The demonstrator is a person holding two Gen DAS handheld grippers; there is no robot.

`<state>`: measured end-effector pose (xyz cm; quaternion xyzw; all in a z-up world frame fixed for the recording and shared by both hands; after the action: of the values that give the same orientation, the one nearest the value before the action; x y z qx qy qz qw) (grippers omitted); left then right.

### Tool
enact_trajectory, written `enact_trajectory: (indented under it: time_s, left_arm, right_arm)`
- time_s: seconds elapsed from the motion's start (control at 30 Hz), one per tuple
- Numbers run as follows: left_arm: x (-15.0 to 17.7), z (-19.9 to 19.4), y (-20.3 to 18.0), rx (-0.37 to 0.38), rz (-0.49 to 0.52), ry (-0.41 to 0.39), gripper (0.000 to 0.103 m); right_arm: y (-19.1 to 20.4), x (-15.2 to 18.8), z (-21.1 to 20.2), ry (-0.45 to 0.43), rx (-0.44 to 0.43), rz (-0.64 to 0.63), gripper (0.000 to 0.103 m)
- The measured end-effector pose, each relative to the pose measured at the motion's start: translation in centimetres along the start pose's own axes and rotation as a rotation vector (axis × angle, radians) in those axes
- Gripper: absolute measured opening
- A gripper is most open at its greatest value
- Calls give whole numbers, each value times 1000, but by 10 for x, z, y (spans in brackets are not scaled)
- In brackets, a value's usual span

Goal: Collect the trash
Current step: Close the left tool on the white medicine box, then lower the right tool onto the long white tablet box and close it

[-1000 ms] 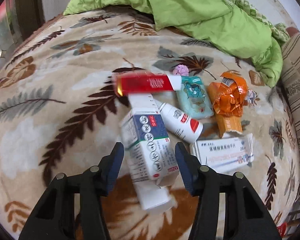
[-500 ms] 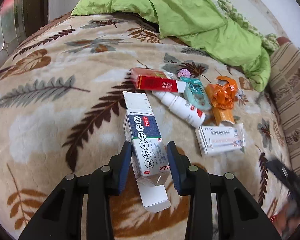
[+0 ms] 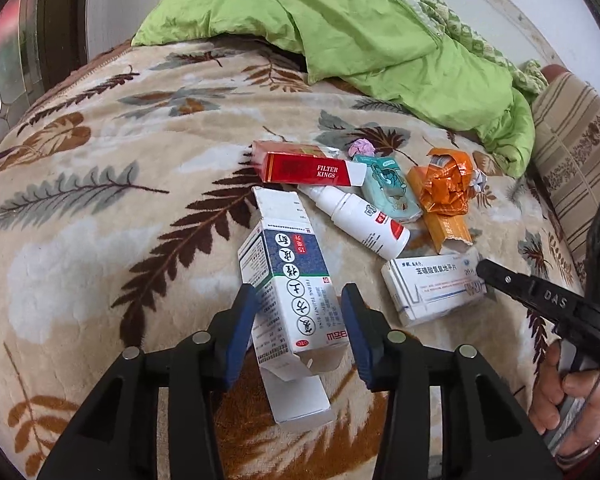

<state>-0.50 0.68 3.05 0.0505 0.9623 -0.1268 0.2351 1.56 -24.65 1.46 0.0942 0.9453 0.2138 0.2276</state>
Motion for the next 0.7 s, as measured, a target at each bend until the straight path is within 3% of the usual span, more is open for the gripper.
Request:
enact_trajectory:
  time_s: [0.3, 0.4, 0.43, 0.5, 0.57, 0.63, 0.7]
  left_arm:
    - [13, -20, 5, 22, 8, -11, 35]
    - [23, -32, 3, 46, 15, -9, 35]
    - [27, -35, 1, 43, 24, -12, 33]
    - [35, -37, -1, 42, 37, -6, 15]
    - [38, -37, -1, 49, 33, -5, 14]
    - [36, -36, 1, 51, 25, -8, 14]
    - [34, -35, 2, 60, 12, -7, 14]
  right_arm:
    - [15, 35, -42, -28, -47, 28, 10]
    - [18, 55, -56, 10, -55, 64, 2]
    - [20, 65, -62, 27, -50, 64, 2]
    - [26, 83, -68, 83, -75, 55, 2]
    - [35, 97, -75, 123, -100, 18, 3]
    - [48, 101, -85, 112, -79, -66, 22]
    - [57, 94, -93, 59, -76, -131, 49]
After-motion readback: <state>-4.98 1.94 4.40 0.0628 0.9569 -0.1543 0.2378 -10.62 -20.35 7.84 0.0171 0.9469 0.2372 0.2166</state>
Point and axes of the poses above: each gripper's, at about its wrist camera, not at the fingertips, and z roughly the way its jaws point, y to its left, x to its underside, the point moved 2 cm from there along z, roughly the way its jaws point, and after that the axes turned 10 degrees about y, right-handed, at the moved point
